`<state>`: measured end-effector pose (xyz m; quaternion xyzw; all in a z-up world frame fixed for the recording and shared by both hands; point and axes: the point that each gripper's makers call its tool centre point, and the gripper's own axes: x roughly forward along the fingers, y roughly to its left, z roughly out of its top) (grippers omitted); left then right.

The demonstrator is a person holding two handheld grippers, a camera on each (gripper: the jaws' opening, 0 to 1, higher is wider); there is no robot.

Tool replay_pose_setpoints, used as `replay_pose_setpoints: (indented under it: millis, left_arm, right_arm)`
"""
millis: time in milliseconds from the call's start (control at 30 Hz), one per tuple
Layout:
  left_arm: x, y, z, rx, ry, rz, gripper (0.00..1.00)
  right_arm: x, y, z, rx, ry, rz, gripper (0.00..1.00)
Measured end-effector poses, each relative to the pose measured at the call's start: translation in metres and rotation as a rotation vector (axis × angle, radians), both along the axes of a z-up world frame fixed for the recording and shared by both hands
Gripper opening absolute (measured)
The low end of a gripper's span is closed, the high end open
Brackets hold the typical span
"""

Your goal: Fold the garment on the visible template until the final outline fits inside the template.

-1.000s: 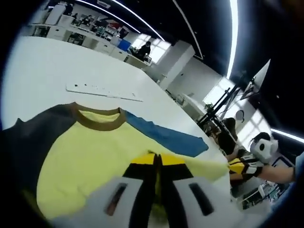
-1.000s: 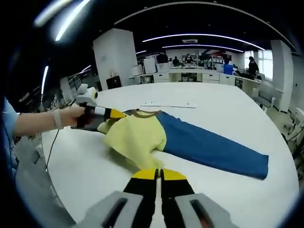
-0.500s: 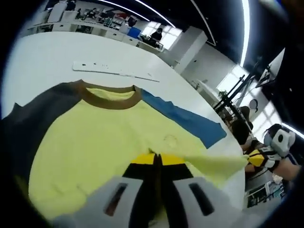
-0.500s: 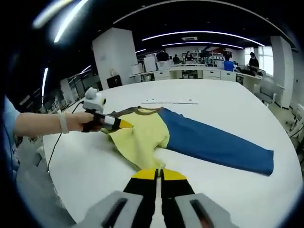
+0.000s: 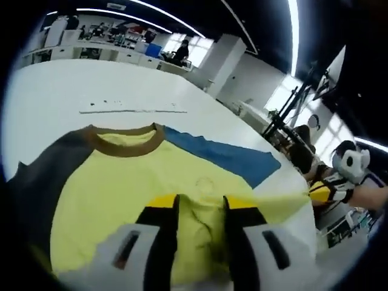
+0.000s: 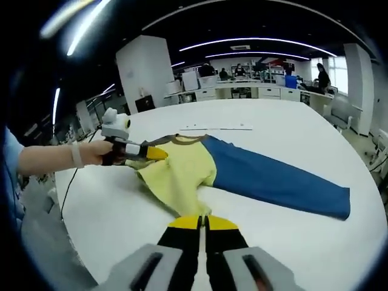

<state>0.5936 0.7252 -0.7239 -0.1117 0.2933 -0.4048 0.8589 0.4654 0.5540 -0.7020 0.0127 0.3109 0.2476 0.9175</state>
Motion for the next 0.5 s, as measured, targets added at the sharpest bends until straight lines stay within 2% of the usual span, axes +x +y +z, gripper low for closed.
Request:
replay_pose_setpoints:
  millis: [33,100,267,433,500]
  left_arm:
    - [-0.003,-0.001,0.007,-0.010,-0.026,-0.018,0.32]
    - [-0.010,0.000,0.016,-0.035,-0.037,-0.033,0.37]
    - [-0.025,0.004,0.022,-0.025,-0.087,-0.074,0.51]
    - [-0.039,0.011,0.026,-0.030,-0.112,-0.089,0.59]
    - [-0.046,0.014,0.025,-0.024,-0.115,-0.099,0.58]
  right_arm:
    - [0.000,0.000,0.000,0.001,0.000,-0.001,0.00]
    - [-0.001,0.000,0.000,0.003,0.001,-0.001,0.00]
    - [-0.002,0.002,0.000,0.003,0.002,0.002,0.00]
    - [-0.002,0.002,0.002,0.005,0.000,0.002,0.00]
    - [-0.002,0.002,0.002,0.006,-0.001,0.001,0.00]
